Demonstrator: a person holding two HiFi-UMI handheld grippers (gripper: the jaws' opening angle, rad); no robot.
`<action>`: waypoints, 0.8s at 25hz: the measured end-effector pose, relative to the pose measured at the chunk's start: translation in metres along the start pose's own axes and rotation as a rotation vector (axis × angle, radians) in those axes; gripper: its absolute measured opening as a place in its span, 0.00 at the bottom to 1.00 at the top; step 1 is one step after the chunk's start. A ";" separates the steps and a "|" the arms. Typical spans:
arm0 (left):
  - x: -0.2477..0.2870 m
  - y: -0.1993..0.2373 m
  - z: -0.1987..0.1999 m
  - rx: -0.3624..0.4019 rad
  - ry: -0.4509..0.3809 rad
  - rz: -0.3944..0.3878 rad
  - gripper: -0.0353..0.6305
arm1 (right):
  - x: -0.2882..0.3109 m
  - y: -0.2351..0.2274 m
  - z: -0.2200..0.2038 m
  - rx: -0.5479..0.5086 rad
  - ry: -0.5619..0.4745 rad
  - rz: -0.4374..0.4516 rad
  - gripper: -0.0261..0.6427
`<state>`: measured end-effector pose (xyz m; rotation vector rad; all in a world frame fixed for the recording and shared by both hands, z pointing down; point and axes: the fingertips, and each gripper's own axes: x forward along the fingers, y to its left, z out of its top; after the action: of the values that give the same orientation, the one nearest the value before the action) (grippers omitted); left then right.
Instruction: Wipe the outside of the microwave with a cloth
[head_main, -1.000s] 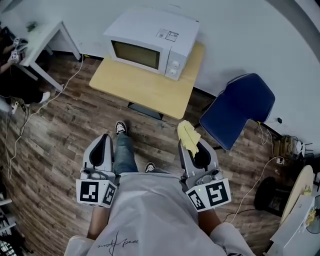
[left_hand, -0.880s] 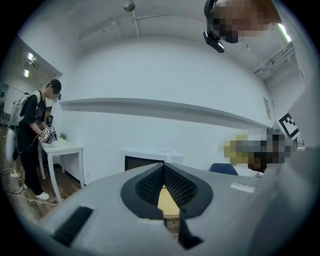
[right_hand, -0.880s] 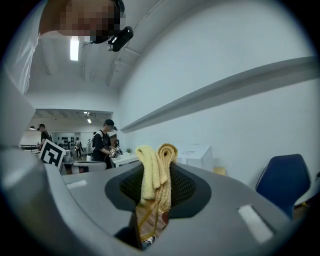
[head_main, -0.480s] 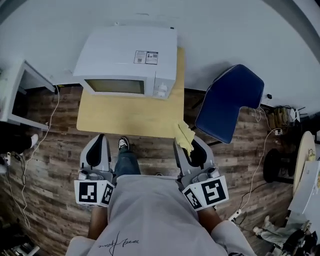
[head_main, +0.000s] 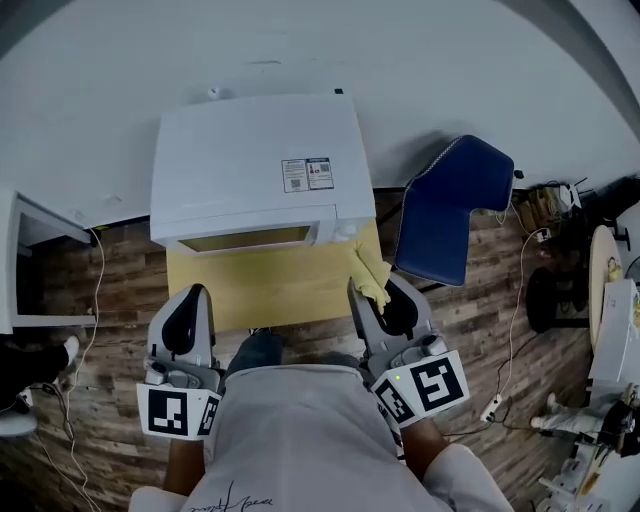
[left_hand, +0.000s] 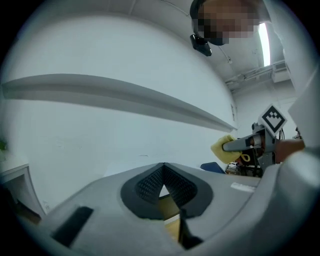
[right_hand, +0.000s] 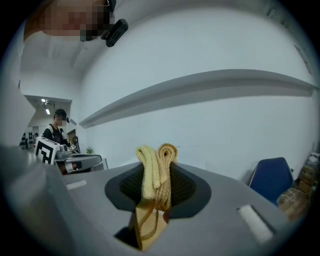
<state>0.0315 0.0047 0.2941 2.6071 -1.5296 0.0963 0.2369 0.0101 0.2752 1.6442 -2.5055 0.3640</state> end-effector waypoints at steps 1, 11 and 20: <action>0.003 0.008 0.003 0.003 -0.008 -0.015 0.04 | 0.010 0.001 0.003 -0.016 0.008 -0.010 0.21; 0.017 0.061 0.006 0.006 -0.024 -0.091 0.04 | 0.098 -0.023 0.034 -0.171 0.125 -0.102 0.21; 0.022 0.085 0.004 -0.009 -0.034 -0.044 0.04 | 0.162 -0.085 0.057 -0.260 0.206 -0.157 0.21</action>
<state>-0.0316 -0.0561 0.2989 2.6469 -1.4788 0.0419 0.2510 -0.1807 0.2694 1.5969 -2.1549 0.1713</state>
